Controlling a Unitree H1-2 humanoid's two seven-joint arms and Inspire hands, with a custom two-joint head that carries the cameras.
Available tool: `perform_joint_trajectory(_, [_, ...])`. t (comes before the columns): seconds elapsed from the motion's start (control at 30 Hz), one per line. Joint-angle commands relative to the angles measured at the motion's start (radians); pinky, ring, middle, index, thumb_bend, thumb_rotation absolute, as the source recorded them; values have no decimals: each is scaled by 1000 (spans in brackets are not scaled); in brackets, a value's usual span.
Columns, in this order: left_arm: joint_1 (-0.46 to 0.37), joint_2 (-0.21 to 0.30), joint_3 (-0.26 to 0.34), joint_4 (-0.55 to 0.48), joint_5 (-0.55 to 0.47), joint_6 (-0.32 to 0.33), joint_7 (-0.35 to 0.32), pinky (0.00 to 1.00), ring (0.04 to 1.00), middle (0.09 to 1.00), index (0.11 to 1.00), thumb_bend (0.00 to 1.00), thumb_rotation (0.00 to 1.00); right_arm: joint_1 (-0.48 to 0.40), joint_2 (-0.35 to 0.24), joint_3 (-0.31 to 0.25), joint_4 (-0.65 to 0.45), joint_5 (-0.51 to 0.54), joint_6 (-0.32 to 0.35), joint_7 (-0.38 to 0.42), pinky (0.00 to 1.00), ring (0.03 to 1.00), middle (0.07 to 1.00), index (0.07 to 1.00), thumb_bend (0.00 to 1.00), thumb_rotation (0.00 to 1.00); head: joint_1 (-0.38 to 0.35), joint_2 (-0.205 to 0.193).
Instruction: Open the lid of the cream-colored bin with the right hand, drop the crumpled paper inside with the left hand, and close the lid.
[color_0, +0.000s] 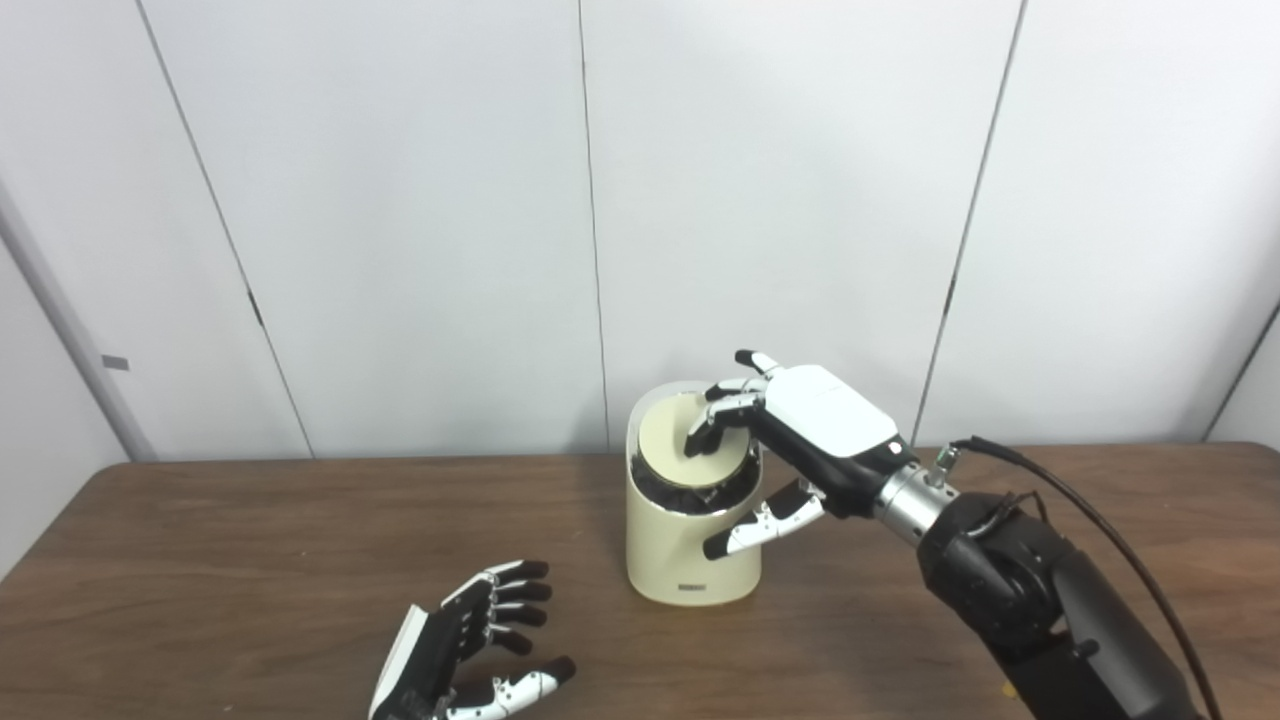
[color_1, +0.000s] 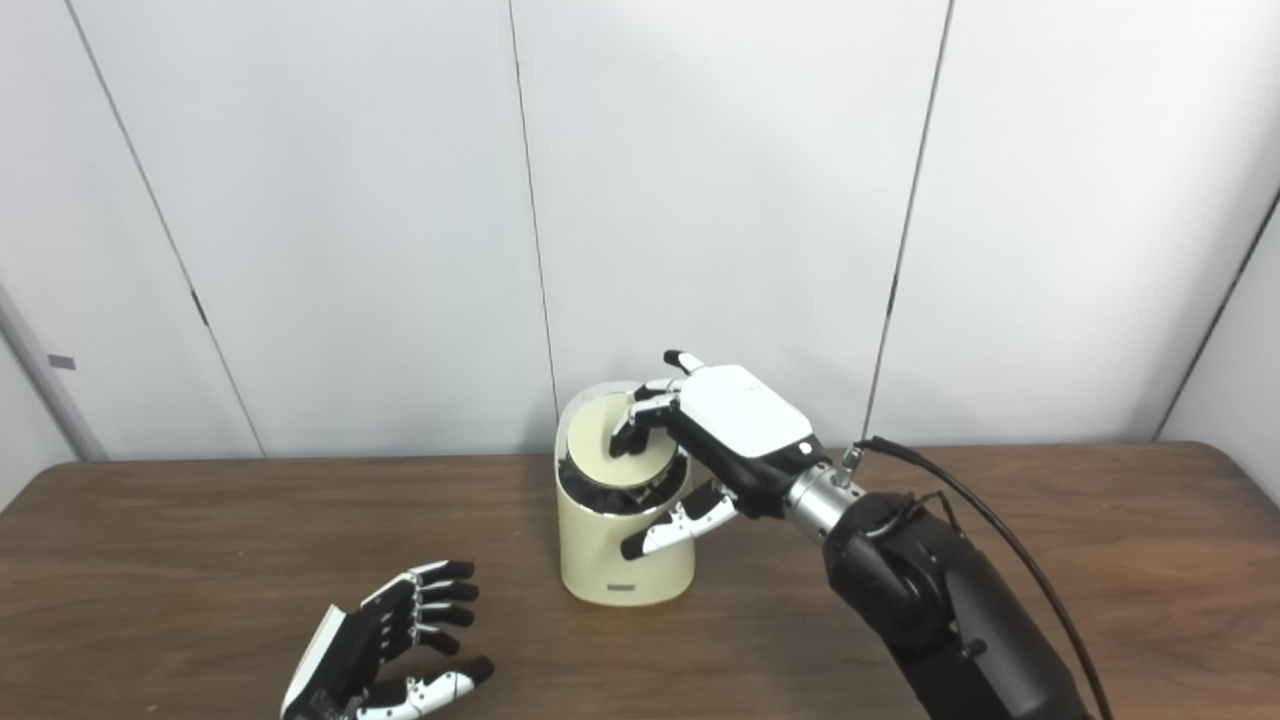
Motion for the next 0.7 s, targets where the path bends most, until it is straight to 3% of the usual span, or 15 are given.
perform_joint_trajectory(0.0, [-13,-2,4,-37,3,-19,15,577,679,732,774,673,38,-23,-13,1,-21,3,-18,1,1000,856,643,642,701,465,1,1])
perform_joint_trajectory(0.2, [-10,-3,5,-47,2,-6,13,585,687,731,774,671,28,-21,-30,19,-17,-21,-49,-3,978,846,639,634,722,451,4,9])
perform_joint_trajectory(0.43, [-5,-3,6,-57,7,0,16,576,678,728,772,671,30,-33,-93,91,10,-151,-178,-71,939,840,632,628,719,489,9,17])
perform_joint_trajectory(0.67, [-3,-2,5,-68,6,9,16,573,674,728,771,669,31,-36,-114,127,24,-218,-208,-88,1000,836,620,616,742,490,10,22])
